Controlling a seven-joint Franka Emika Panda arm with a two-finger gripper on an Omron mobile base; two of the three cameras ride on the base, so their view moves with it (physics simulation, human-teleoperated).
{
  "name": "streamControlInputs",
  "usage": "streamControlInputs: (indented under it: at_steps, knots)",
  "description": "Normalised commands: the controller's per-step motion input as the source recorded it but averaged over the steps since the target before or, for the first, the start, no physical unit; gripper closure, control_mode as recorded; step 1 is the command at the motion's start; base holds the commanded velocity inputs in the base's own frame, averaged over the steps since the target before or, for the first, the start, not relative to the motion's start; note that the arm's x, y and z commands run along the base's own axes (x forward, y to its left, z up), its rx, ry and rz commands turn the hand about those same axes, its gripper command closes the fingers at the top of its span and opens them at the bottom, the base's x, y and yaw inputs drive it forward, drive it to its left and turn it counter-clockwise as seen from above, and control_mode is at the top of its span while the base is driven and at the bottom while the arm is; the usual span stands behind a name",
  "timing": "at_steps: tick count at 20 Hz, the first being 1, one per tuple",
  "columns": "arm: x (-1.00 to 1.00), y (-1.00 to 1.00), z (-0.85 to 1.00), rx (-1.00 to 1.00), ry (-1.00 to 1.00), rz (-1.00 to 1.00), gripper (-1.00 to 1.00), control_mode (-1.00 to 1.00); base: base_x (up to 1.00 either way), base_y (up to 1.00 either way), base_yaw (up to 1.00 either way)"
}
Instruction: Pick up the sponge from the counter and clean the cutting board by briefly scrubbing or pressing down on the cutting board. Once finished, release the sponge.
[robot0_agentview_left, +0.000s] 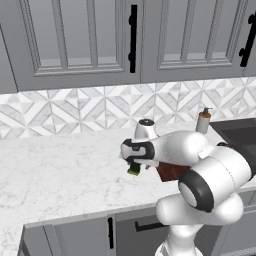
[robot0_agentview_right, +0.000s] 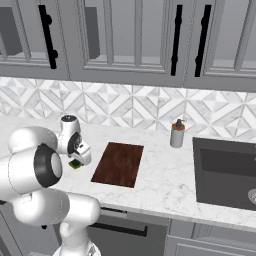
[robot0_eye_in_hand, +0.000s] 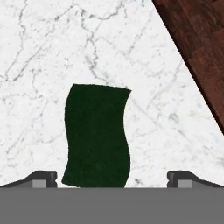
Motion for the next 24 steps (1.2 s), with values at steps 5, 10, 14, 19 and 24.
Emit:
streamControlInputs:
  at_steps: [5,10,14,19,24]
  knots:
    - [0.04,0.0,-0.17,0.0,0.0,0.0,-1.0,-1.0,0.0,0.0,0.0]
    - [0.16,0.0,-0.12,0.0,0.0,0.0,-1.0,-1.0,0.0,0.0,0.0]
    - [0.19,0.01,-0.07,0.0,0.0,0.0,-1.0,-1.0,0.0,0.0,0.0]
    - [0.13,0.04,-0.12,0.0,0.0,0.0,-1.0,-1.0,0.0,0.0,0.0]
    - [0.01,0.11,-0.15,0.0,0.0,0.0,-1.0,-1.0,0.0,0.0,0.0]
